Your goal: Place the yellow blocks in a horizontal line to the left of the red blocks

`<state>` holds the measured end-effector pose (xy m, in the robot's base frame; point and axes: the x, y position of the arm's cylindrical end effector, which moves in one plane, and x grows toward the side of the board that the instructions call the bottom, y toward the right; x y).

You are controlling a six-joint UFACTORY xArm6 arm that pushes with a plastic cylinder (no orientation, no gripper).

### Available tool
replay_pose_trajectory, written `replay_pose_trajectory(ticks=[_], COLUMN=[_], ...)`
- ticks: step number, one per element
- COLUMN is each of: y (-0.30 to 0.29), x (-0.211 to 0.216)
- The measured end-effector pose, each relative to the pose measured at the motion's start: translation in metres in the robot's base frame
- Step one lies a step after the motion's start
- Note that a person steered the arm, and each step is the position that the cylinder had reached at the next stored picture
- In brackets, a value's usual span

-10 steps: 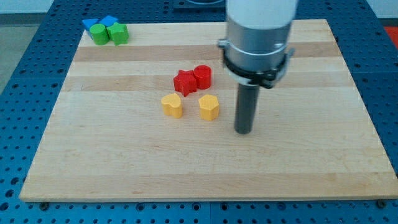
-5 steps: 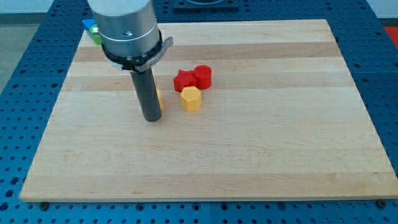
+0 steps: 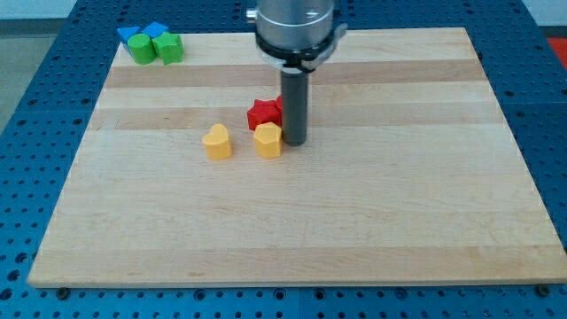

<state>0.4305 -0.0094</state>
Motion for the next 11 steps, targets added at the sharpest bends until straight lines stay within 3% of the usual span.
replay_pose_trajectory(ticks=[2, 3, 5, 7, 8, 10, 11], y=[-0.031, -0.007, -0.005, -0.093, -0.1, -0.104, -0.147], x=[0.003, 0.007, 0.046, 0.011, -0.005, 0.037, 0.043])
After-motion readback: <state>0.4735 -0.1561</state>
